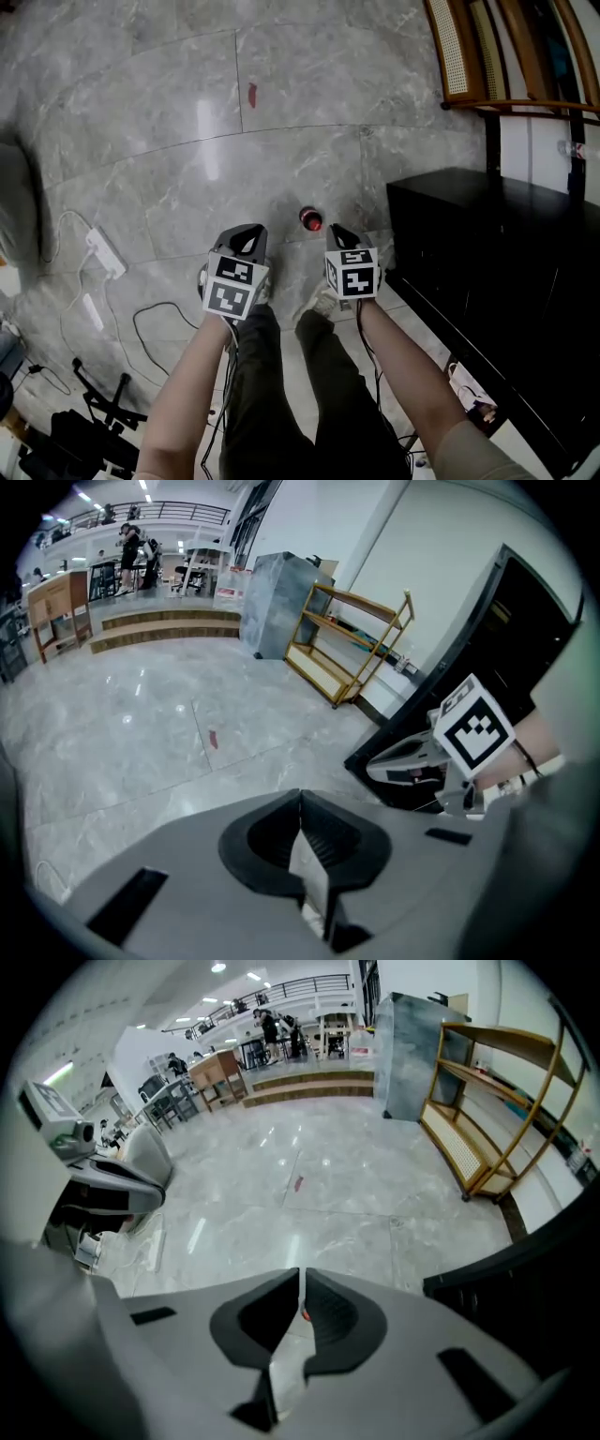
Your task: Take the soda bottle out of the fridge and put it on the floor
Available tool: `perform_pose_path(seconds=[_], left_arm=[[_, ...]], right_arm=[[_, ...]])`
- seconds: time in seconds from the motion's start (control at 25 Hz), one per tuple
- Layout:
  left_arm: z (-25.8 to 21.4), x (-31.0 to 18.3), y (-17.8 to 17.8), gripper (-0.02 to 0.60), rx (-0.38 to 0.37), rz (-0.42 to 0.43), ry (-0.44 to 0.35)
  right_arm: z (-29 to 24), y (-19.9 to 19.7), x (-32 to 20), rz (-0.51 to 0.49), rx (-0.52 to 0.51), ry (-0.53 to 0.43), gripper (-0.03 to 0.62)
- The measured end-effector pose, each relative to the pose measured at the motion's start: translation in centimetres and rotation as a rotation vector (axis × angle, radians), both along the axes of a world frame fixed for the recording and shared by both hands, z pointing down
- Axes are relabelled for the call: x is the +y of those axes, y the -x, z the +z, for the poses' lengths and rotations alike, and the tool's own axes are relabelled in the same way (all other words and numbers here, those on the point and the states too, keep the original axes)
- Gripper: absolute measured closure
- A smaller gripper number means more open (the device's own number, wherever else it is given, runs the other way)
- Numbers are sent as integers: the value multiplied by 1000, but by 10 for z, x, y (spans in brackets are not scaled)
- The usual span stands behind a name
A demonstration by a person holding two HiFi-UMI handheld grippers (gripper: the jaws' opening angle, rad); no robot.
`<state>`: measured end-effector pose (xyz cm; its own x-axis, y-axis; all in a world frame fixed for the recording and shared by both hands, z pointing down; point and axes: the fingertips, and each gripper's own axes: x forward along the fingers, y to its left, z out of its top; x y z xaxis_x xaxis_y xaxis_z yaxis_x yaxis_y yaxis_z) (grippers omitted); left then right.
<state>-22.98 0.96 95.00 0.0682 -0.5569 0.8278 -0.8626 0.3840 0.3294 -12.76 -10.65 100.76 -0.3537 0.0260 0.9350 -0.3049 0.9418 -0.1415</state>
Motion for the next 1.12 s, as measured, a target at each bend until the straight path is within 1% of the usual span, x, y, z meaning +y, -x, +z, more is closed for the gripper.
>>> perform_pose_path(seconds=[0.08, 0.24, 0.28, 0.4, 0.56, 0.72, 0.88, 1.0, 1.12], left_arm=[[-26, -6, 1, 575, -18, 23, -27], [-80, -13, 1, 575, -81, 103, -71], [-94, -15, 1, 575, -96, 117, -81], [-140, -24, -4, 575, -128, 145, -118], [-207, -30, -10, 575, -169, 198, -153], [-273, -37, -12, 575, -187, 195, -193], [-351, -42, -17, 575, -203, 180, -243], [-406, -43, -16, 575, -237, 182, -280], [-459, -41, -13, 575, -288, 170, -319]], right_arm=[[-36, 8, -2, -14, -55, -3, 586], [-113, 22, -3, -37, -155, -9, 589], [-133, 24, -5, -25, -176, 0, 591], [-190, 23, -14, 54, -230, 33, 595], [-269, 21, -22, 108, -300, 5, 597], [-348, 21, -28, 129, -370, -18, 597], [-435, 11, -34, 132, -443, -55, 598], [-492, 3, -33, 115, -491, -93, 599], [-543, -6, -30, 96, -546, -135, 599]])
